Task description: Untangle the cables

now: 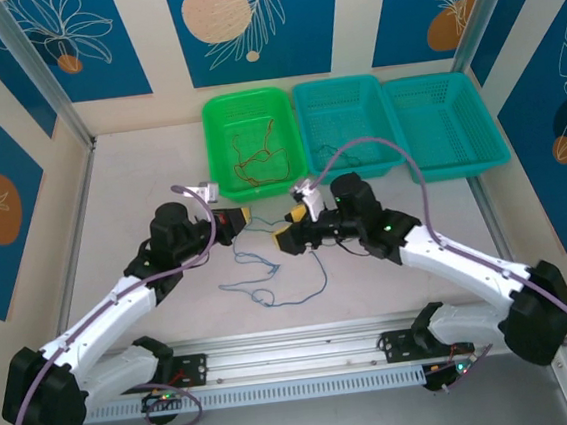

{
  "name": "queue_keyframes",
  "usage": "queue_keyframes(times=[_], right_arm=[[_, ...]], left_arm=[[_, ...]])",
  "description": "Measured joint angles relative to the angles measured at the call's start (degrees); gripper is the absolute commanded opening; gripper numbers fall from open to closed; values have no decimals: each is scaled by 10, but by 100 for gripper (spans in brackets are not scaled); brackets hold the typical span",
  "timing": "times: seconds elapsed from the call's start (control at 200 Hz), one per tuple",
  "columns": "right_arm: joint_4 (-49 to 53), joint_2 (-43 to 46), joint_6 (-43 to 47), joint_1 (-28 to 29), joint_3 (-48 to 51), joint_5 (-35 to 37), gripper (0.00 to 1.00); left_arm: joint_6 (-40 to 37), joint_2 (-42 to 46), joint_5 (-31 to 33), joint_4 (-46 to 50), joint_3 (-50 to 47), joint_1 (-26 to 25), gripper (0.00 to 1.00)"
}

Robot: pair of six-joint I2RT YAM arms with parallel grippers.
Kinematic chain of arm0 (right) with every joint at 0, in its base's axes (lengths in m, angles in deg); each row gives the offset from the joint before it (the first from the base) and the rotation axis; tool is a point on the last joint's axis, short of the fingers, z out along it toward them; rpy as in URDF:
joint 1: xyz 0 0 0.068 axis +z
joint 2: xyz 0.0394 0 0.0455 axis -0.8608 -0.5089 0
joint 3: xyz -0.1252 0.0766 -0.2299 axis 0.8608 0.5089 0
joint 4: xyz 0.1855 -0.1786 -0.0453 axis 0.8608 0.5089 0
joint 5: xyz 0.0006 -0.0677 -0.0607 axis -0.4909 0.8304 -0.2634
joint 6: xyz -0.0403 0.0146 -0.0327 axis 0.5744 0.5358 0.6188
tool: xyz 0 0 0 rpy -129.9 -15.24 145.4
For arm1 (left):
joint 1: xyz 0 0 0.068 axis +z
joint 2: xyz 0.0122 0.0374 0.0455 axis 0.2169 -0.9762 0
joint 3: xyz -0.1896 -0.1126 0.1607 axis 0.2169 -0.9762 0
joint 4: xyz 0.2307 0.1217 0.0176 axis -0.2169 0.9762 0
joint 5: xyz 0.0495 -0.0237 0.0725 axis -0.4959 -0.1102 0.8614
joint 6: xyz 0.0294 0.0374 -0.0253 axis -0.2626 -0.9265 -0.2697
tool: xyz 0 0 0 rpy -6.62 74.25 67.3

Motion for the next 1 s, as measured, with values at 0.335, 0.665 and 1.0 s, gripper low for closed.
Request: queue_keyframes(times=[0.335,0.665,1.0], right_arm=[[11,-95,71,5,-17,7,12],[-29,-55,30,-39,6,10,0],[-181,-48,-144,-261,23,87,0]], left_arm=[[-8,0,1,28,1,-1,0],[-17,25,10,5,-6,-2,66],[-49,47,-46,-31,-15,-31,67]])
